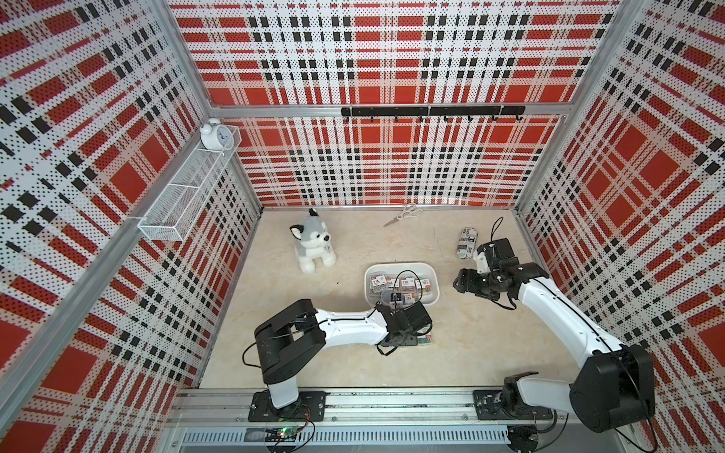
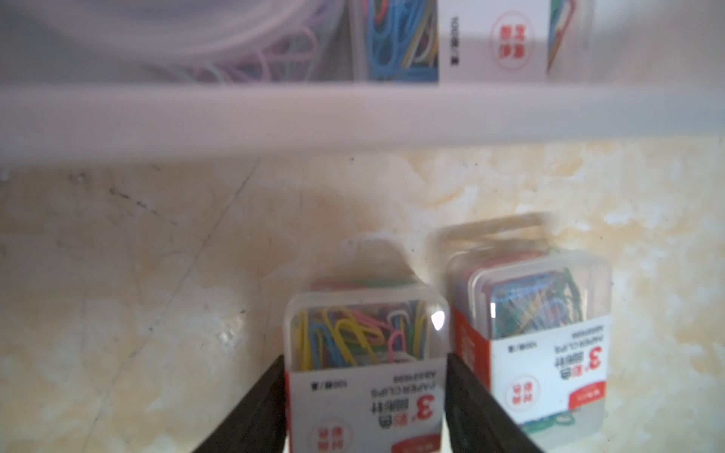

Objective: Take the paper clips out of the storage box
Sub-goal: Place the boxed paper clips at the center of the board.

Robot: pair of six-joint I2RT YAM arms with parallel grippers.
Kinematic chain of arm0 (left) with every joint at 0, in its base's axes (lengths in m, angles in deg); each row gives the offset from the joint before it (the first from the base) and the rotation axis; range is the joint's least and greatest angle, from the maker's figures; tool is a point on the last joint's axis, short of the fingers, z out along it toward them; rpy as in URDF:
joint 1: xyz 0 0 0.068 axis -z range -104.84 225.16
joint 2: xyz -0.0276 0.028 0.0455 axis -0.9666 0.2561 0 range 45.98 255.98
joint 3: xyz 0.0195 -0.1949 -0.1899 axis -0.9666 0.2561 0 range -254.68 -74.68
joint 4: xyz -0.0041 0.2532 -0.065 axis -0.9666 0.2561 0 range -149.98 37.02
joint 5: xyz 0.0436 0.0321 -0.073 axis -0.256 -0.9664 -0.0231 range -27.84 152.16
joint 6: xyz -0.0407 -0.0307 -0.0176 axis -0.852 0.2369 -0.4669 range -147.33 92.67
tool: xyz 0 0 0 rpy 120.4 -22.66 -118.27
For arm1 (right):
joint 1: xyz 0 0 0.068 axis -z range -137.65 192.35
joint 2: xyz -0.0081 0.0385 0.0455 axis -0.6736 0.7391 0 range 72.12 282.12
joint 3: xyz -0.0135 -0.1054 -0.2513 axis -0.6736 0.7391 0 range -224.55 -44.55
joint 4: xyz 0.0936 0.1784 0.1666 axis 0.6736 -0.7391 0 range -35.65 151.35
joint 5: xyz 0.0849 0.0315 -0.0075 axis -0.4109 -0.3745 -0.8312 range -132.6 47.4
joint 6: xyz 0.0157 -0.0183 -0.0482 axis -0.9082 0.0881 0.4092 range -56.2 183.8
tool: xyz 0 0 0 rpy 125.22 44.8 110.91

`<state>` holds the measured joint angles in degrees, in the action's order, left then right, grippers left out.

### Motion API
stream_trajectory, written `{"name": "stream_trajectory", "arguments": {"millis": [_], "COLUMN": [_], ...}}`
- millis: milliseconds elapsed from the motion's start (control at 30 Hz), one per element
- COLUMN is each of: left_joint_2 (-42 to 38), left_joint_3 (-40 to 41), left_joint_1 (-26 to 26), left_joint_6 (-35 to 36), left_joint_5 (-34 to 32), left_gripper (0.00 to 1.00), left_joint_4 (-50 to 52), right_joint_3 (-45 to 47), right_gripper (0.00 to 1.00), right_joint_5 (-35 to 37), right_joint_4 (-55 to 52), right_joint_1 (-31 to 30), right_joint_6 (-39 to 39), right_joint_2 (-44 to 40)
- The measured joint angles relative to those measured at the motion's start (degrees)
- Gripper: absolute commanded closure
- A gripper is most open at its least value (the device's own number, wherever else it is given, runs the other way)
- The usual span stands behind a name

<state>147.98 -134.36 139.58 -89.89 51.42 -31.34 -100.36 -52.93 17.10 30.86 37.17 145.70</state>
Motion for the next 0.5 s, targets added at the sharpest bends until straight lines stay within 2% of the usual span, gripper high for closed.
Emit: {"name": "stream_trajectory", "arguments": {"millis": [233,500], "left_joint_2": [0.0,0.0], "left_joint_3": [0.0,0.0], "left_joint_1": [0.0,-0.2], "left_joint_6": [0.0,-0.2], "left_joint_5": [0.0,0.0], "left_gripper": [0.36,0.42], "left_joint_4": [0.0,0.2], "right_joint_3": [0.0,0.0], "right_gripper": [0.21,0.21], "right_joint_5": [0.0,-0.1], "right_joint_4": [0.0,0.0], "right_joint_1": [0.0,0.0], "right_joint_6": [0.0,0.0], "right_joint_2": [0.0,0.0]}}
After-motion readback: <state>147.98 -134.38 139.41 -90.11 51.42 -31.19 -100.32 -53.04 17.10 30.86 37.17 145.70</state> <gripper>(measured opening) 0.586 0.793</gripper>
